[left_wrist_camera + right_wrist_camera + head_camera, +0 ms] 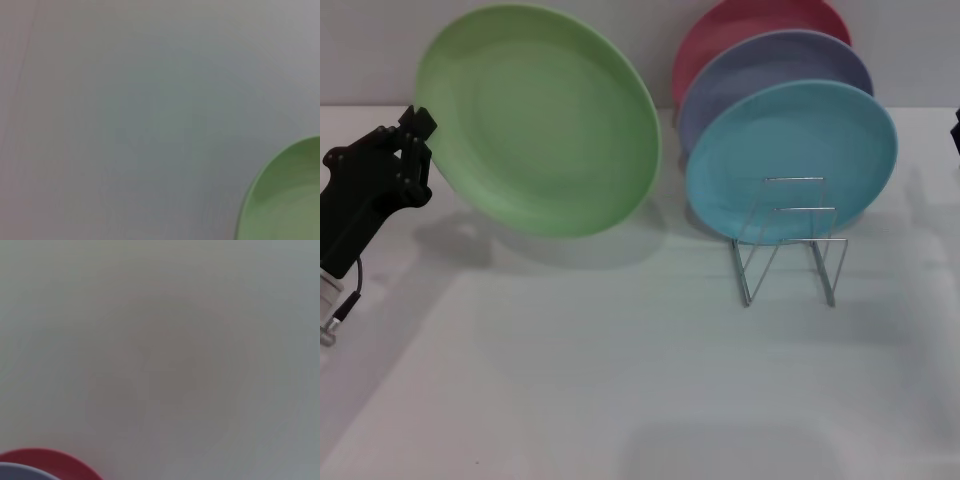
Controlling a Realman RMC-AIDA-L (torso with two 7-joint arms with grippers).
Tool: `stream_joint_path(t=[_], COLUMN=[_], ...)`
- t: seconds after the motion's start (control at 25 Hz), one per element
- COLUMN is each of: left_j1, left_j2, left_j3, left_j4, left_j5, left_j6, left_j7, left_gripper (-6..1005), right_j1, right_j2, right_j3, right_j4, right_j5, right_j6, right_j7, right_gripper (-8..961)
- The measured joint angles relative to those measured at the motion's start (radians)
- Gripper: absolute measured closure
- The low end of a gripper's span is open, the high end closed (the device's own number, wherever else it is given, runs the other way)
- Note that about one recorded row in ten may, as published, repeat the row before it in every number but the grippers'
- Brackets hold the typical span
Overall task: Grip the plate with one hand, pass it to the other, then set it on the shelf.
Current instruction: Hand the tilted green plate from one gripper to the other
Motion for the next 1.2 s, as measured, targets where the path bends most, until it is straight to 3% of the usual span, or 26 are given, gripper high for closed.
stream_joint_path(t=[0.28,0.4,0.48,0.52,0.56,0.64,0.68,0.72,0.88,1.04,1.2], left_j1=[0.021,0.024,0.028,0.031,0.034,0.037,0.041,0.041,0.052,0.055,0.056], left_j2=[0.0,0.0,0.0,0.0,0.0,0.0,0.0,0.0,0.0,0.0,0.0], left_j3=[0.172,0.188,0.195,0.195,0.196,0.196,0.197,0.197,0.199,0.209,0.227], left_j4=[-0.007,-0.008,-0.008,-0.007,-0.006,-0.005,-0.004,-0.004,-0.008,-0.008,-0.009], left_j5=[-0.176,-0.19,-0.195,-0.197,-0.197,-0.198,-0.199,-0.199,-0.2,-0.2,-0.201], left_j6=[0.001,0.001,0.003,0.004,0.006,0.009,0.013,0.013,0.028,0.029,0.026], left_j7=[0.132,0.146,0.152,0.154,0.157,0.162,0.164,0.164,0.165,0.165,0.165], left_gripper=[971,971,971,971,971,971,971,971,971,971,971], right_j1=[-0.006,-0.005,-0.002,-0.002,0.001,0.003,0.012,0.012,0.04,0.079,0.158], right_j2=[-0.007,-0.016,-0.041,-0.041,-0.061,-0.071,-0.096,-0.096,-0.161,-0.18,-0.198], right_j3=[0.0,0.0,0.0,0.0,0.0,0.001,0.001,0.001,0.002,-0.001,-0.068], right_j4=[0.001,-0.001,-0.007,-0.007,-0.008,-0.007,-0.009,-0.009,-0.025,-0.086,-0.198], right_j5=[-0.122,-0.168,-0.261,-0.261,-0.34,-0.375,-0.469,-0.469,-0.67,-0.731,-0.751], right_j6=[-0.113,-0.139,-0.176,-0.176,-0.211,-0.228,-0.272,-0.272,-0.376,-0.461,-0.554], right_j7=[0.019,0.055,0.132,0.132,0.185,0.213,0.281,0.281,0.428,0.498,0.597], right_gripper=[342,342,343,343,343,344,344,344,343,343,343])
